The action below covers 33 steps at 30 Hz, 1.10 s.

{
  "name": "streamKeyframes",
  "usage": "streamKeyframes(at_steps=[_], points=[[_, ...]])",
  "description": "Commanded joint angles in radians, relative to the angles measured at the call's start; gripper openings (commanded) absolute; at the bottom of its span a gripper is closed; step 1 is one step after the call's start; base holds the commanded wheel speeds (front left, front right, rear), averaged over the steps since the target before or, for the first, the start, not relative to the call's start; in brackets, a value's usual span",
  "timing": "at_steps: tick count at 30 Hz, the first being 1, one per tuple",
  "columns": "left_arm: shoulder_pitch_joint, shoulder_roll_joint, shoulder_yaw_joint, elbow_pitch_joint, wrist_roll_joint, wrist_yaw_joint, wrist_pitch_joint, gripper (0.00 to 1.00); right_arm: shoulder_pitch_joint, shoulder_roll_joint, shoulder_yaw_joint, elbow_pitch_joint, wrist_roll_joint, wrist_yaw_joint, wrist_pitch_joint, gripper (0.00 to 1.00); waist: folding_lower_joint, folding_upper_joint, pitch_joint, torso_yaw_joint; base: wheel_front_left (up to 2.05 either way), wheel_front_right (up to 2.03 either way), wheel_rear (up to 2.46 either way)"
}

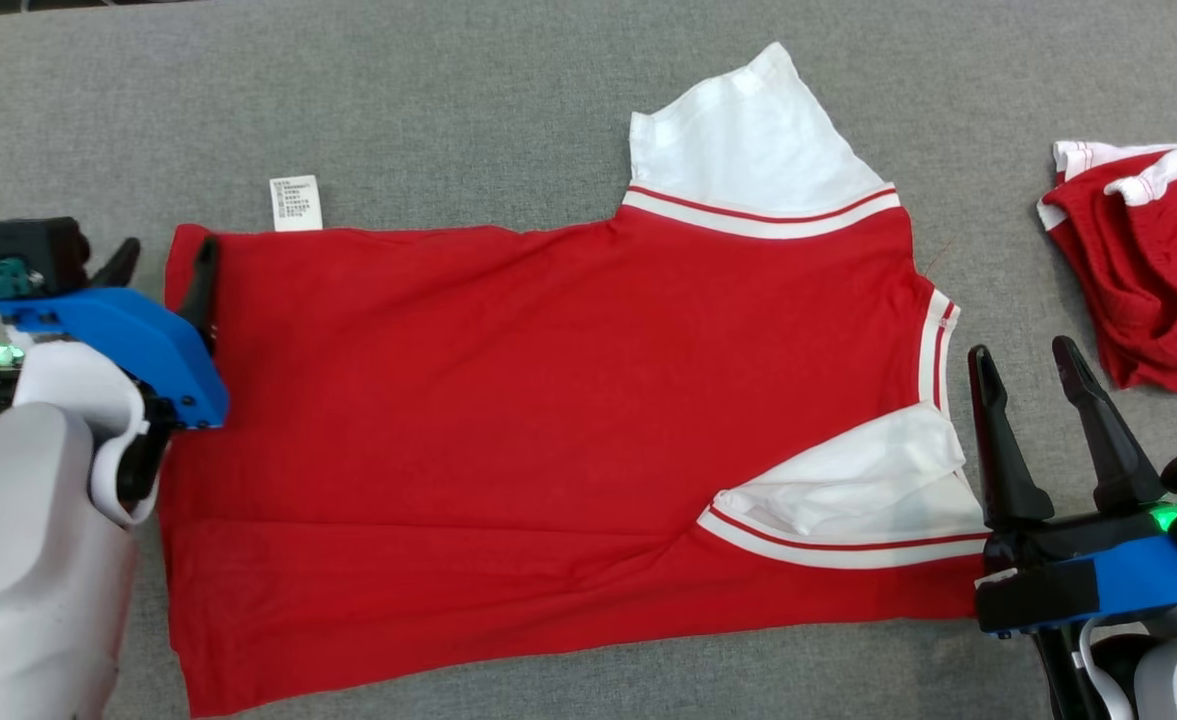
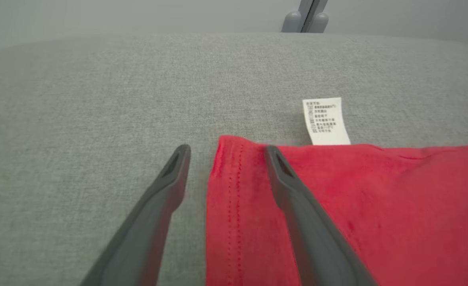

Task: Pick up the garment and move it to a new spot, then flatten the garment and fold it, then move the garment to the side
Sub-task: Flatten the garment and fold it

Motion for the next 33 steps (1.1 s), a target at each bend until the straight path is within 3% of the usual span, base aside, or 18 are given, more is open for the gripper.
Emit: streamKeyframes(at_steps=[1,4,5,6,8,18,25,33], points=[[-0.018,0.006,0.004,0.01,-0.003,-0.003,0.001,1.0,-0.016,0.003,-0.001,0.003,0.002,0.0,-0.007,1.0,-0.0002,-0.0002,0.001,-0.001,0.0,0.0,0.0],[-0.046,0.003,-0.003,0.089,-0.029,-0.017,0.017,1.0,-0.022,0.0,-0.01,0.032,0.009,0.0,-0.011,1.0,-0.0002,-0.0002,0.007,-0.004,0.0,0.0,0.0],[-0.058,0.002,-0.009,0.109,-0.035,-0.02,0.023,0.95,-0.028,-0.005,-0.011,0.042,0.013,0.0,-0.014,1.0,-0.0002,-0.0002,0.008,-0.005,0.0,0.0,0.0],[-0.064,0.0,-0.017,0.127,-0.042,-0.025,0.03,0.49,-0.034,-0.01,-0.013,0.052,0.018,0.0,-0.016,1.0,-0.0002,-0.0002,0.008,-0.005,0.0,0.0,0.0],[-0.066,-0.011,-0.041,0.158,-0.059,-0.03,0.046,0.0,-0.045,-0.022,-0.02,0.078,0.022,0.0,-0.015,1.0,-0.0002,-0.0002,0.006,-0.002,0.0,0.0,0.0],[-0.113,0.004,-0.147,0.203,-0.101,-0.033,-0.007,0.0,-0.288,-0.118,0.026,0.249,0.089,0.0,-0.022,1.0,-0.0002,-0.0002,0.002,0.009,0.0,0.0,0.0],[-0.205,-0.039,-0.211,0.2,-0.126,-0.033,-0.058,0.0,-0.611,-0.211,0.122,0.515,0.161,0.0,0.037,1.0,-0.0002,-0.0002,0.071,0.085,0.0,0.0,0.0],[-0.304,-0.089,-0.273,0.197,-0.156,-0.033,-0.111,0.0,-0.902,-0.259,0.261,0.78,0.18,0.0,0.112,1.0,-0.0002,-0.0002,0.191,0.17,0.0,0.0,0.0]])
